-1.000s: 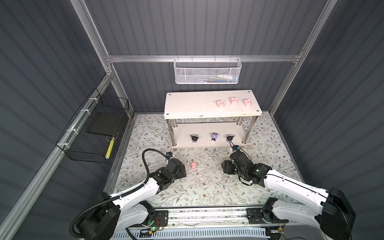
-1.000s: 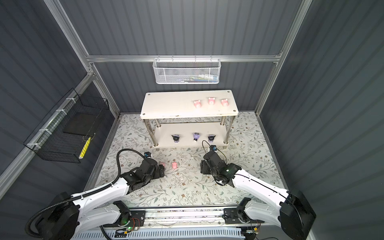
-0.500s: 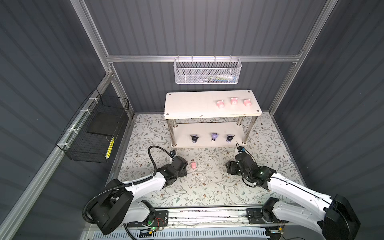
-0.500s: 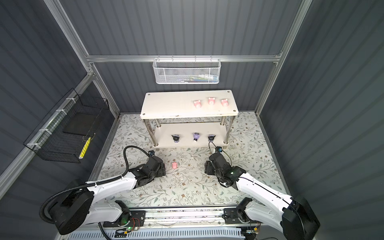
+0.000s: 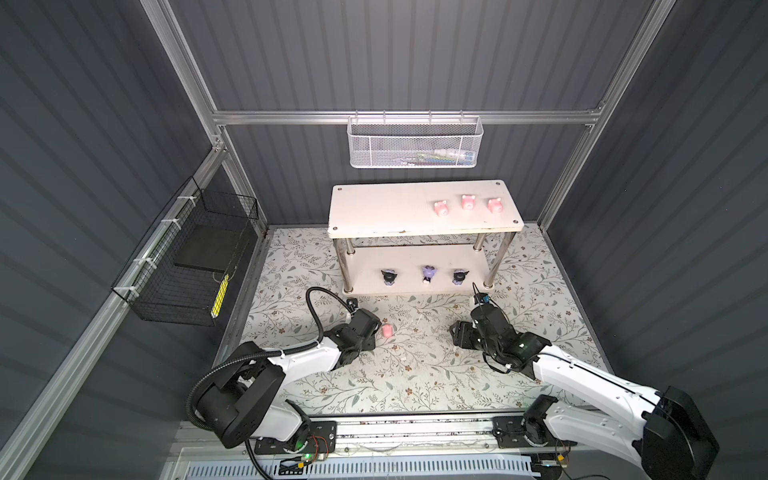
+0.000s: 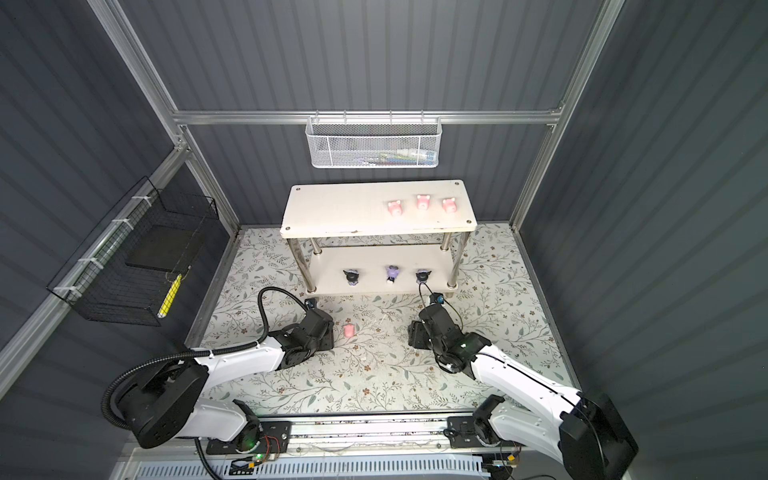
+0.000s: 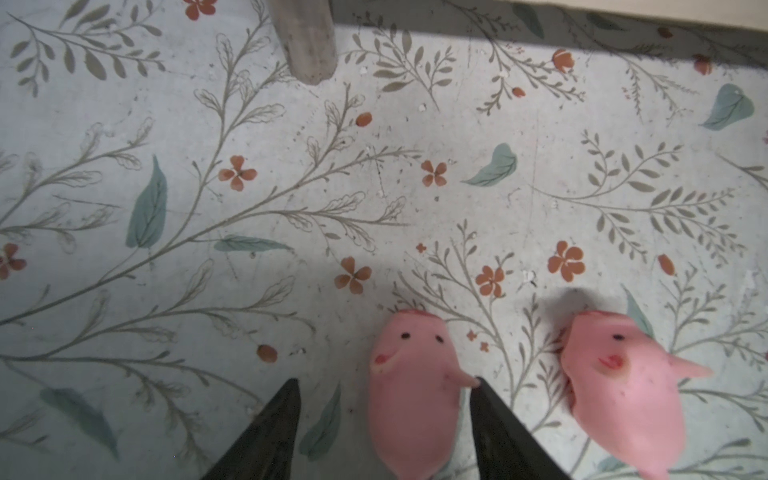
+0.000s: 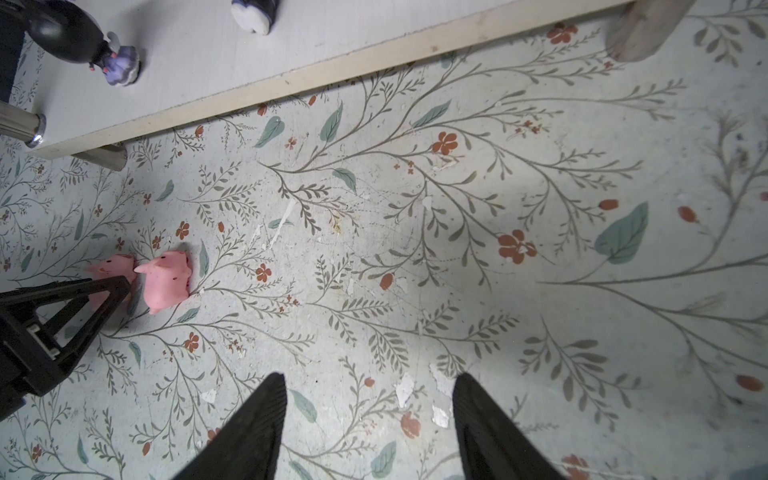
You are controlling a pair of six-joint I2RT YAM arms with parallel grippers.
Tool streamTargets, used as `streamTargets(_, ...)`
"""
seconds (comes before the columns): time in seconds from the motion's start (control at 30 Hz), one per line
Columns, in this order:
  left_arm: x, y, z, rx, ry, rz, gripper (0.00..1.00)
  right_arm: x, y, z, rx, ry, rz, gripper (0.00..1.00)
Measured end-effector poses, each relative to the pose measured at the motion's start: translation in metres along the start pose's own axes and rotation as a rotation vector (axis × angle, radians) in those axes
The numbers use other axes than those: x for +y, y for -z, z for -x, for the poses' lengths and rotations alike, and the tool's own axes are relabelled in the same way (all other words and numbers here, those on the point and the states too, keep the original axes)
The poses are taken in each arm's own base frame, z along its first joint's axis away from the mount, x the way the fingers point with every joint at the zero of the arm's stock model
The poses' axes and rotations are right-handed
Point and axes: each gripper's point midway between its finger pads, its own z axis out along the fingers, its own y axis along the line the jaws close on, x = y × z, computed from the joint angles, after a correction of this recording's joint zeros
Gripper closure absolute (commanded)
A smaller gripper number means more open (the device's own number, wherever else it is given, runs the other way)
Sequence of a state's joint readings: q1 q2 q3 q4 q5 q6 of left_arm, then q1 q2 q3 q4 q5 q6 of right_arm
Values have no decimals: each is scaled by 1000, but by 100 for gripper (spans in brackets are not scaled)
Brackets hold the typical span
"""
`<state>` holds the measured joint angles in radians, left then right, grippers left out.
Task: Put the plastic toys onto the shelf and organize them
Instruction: 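Lower the left gripper onto the pink pig nearest the shelf while the right gripper hovers, then close the left gripper on the pink pig and lift it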
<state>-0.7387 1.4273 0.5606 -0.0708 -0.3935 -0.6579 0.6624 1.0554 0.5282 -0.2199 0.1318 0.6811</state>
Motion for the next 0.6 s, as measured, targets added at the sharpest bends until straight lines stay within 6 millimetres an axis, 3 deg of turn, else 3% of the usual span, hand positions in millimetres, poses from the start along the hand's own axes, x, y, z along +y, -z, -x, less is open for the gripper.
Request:
streamTargets(0.47,-6,-6,5,-2,-3,0,53,1,-9,-4,26,-10,13,34)
streamTargets(0.6,-6,-6,5,-3,-5,2,64,0,-11,-7,35,-9,11,34)
